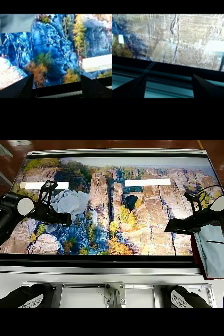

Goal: Fold the shirts.

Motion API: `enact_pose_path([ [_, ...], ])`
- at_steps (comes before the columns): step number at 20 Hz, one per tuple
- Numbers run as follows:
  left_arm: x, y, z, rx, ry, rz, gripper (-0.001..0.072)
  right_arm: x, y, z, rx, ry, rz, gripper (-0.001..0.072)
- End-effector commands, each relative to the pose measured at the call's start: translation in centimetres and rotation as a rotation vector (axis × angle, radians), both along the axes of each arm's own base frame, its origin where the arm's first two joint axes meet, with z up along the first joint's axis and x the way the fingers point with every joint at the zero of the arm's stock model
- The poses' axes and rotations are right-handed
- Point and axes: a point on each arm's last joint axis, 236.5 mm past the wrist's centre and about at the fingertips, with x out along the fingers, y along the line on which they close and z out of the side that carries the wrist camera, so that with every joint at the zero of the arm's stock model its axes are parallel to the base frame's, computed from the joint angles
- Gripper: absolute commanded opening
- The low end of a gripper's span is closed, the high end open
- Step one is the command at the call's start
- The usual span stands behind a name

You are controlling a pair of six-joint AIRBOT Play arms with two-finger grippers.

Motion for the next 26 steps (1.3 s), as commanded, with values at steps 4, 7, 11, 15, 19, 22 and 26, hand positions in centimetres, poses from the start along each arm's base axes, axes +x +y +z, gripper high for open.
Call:
enact_pose_path([
  [4, 0.0, 0.0, 0.0, 0.001, 0.001, 0.001, 0.0695, 0.0, 0.0, 0.0, 0.0, 0.0, -0.001, 0.0672],
  [7, 0.0, 0.0, 0.0, 0.007, -0.003, -0.019, 0.0695, 0.1, 0.1, 0.0, 0.003, -0.002, -0.004, 0.0672],
  [11, 0.7, -0.3, 0.0, -0.008, -0.025, -0.012, 0.0696, 1.3, 2.2, 0.9, 0.103, -0.045, -0.04, 0.0673],
  [15, 0.7, -0.5, -0.3, -0.012, -0.017, -0.012, 0.0696, 2.0, 3.0, 1.4, 0.145, -0.073, -0.051, 0.0673],
  [19, 1.0, -0.4, -0.8, -0.012, -0.006, 0.018, 0.0681, 2.8, 2.8, 1.5, 0.137, -0.104, -0.063, 0.0673],
  [22, 4.5, 3.9, -1.5, 0.14, -0.099, 0.051, 0.0704, 4.0, 2.4, 1.7, 0.127, -0.152, -0.083, 0.0672],
  [26, 10.4, 12.5, -3.0, 0.081, -0.092, 0.351, 0.0705, 5.5, 1.9, 1.9, 0.113, -0.213, -0.108, 0.0672],
])
